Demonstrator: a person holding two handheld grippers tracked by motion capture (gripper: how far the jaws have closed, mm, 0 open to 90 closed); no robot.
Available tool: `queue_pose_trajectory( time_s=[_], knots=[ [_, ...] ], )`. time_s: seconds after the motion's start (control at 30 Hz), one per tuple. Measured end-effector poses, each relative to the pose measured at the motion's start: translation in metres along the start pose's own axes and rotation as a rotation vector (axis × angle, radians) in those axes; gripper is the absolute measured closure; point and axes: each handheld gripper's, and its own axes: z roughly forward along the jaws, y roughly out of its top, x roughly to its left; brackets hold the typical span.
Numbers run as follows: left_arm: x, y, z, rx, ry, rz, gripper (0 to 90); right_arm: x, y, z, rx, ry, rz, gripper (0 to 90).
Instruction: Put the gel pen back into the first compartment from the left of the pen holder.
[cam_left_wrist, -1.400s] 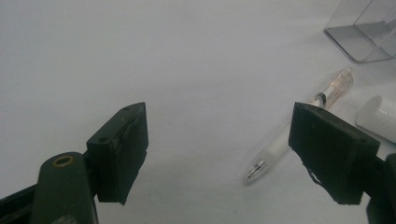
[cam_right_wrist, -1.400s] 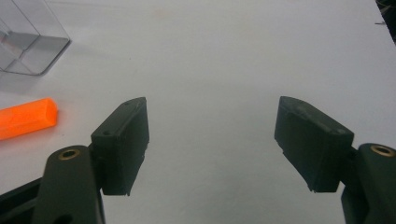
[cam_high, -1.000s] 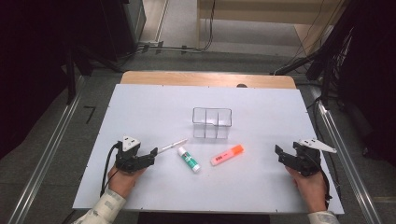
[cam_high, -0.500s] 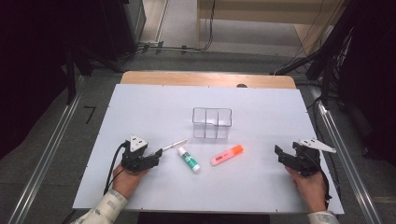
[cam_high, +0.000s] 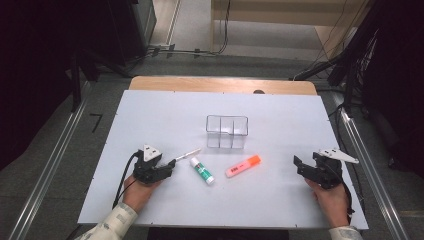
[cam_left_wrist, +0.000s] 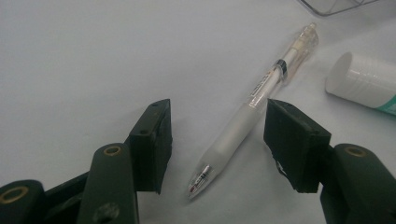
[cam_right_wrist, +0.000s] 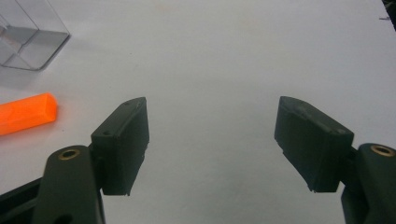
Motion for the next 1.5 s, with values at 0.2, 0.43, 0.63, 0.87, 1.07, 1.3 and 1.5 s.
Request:
queue_pose_trajectory(
  time_s=[0.2,0.43,0.63,0.87,1.07,1.3,1.5],
  knots=[
    [-0.002,0.0,0.001,0.003,0.013,0.011,41.9,0.001,0.0,0.0,0.003,0.003,-0.002,25.0],
    [-0.005,0.0,0.001,0.008,0.042,0.031,45.8,0.001,-0.001,0.001,0.005,0.003,-0.003,25.0],
    [-0.008,0.0,0.0,0.009,0.04,0.039,51.1,0.001,-0.001,0.001,0.005,0.003,-0.003,25.1],
    [-0.009,0.0,0.0,0.01,0.026,0.05,58.9,0.001,-0.001,0.001,0.006,0.004,-0.003,25.0],
    [-0.009,0.0,-0.001,0.013,0.016,0.051,66.1,0.001,-0.001,0.0,0.006,0.005,-0.003,25.0],
    [-0.009,-0.001,-0.003,0.013,0.028,0.072,73.4,0.001,-0.001,0.001,0.008,0.004,0.0,25.0],
    [-0.011,-0.001,-0.004,0.02,0.045,0.08,78.4,0.001,-0.001,0.001,0.008,0.004,-0.002,25.0]
  ],
)
